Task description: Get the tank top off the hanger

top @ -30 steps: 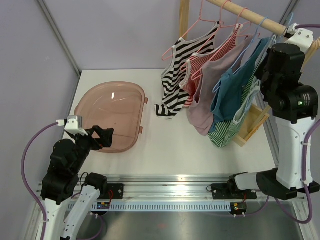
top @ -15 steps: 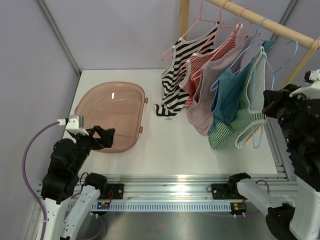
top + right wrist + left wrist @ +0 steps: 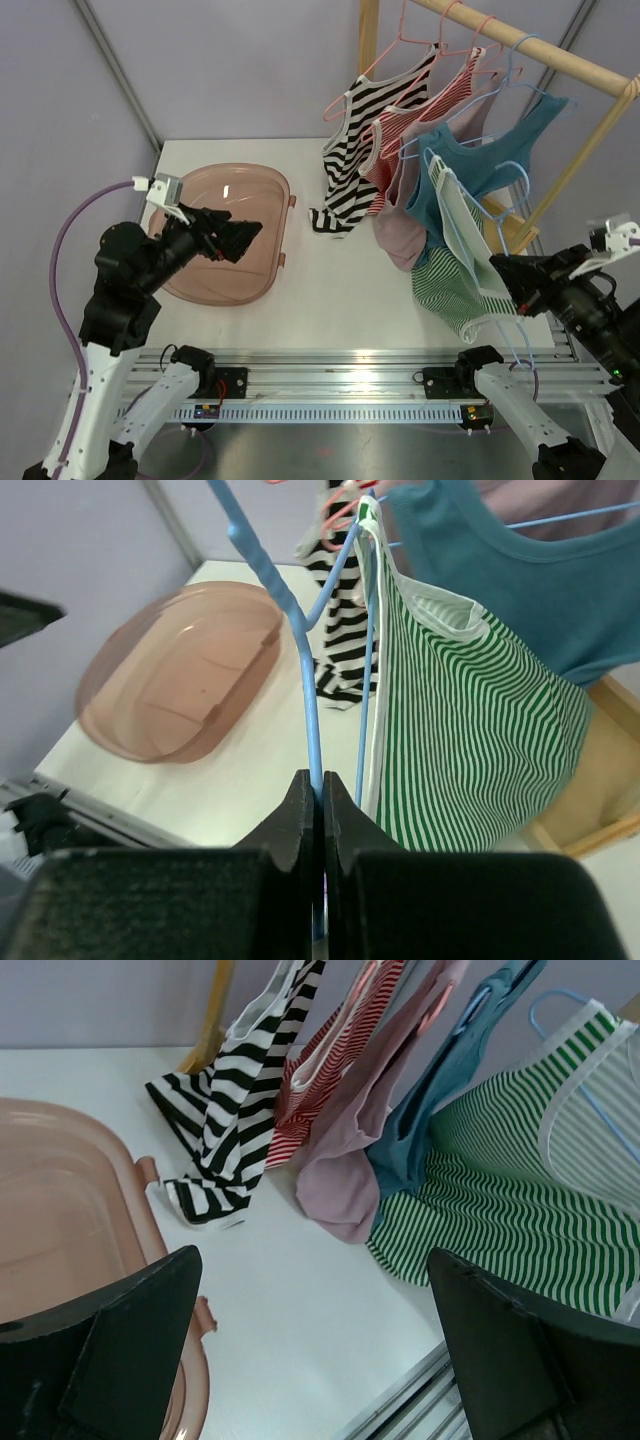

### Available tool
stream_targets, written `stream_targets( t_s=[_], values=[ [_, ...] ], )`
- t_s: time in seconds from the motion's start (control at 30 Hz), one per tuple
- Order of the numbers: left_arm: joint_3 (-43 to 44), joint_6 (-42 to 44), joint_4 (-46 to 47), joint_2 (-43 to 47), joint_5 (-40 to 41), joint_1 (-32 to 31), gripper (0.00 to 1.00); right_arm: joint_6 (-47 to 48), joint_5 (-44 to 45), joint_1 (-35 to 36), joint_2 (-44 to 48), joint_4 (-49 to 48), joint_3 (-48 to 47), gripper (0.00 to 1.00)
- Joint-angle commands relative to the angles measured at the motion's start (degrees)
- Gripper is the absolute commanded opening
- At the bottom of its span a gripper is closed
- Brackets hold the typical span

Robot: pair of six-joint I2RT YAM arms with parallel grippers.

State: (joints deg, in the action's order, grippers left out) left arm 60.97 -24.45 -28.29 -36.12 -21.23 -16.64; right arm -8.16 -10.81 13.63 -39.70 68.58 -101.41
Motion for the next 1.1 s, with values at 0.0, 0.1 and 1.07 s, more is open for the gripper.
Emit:
stream_targets(
  t_s=[0.0,0.1,1.07],
  values=[
    [6.51,0.36,4.66,-4.39,-2.50,-2.42,0.99,0.69,-10.28,0.78,3.66,-0.38,-1.60,0.00],
    [13.28,2.46,1.41,-8.70,3.90,-8.74,0.99,0.25,-14.67,1.40,4.55,0.07,-4.67,0.00],
    [19.72,22.77,23.46,-29.01,49.18,-52.70,0.80,-12.67,-33.31,2.10,-4.24,-12.24,-4.07,0.00]
  ],
)
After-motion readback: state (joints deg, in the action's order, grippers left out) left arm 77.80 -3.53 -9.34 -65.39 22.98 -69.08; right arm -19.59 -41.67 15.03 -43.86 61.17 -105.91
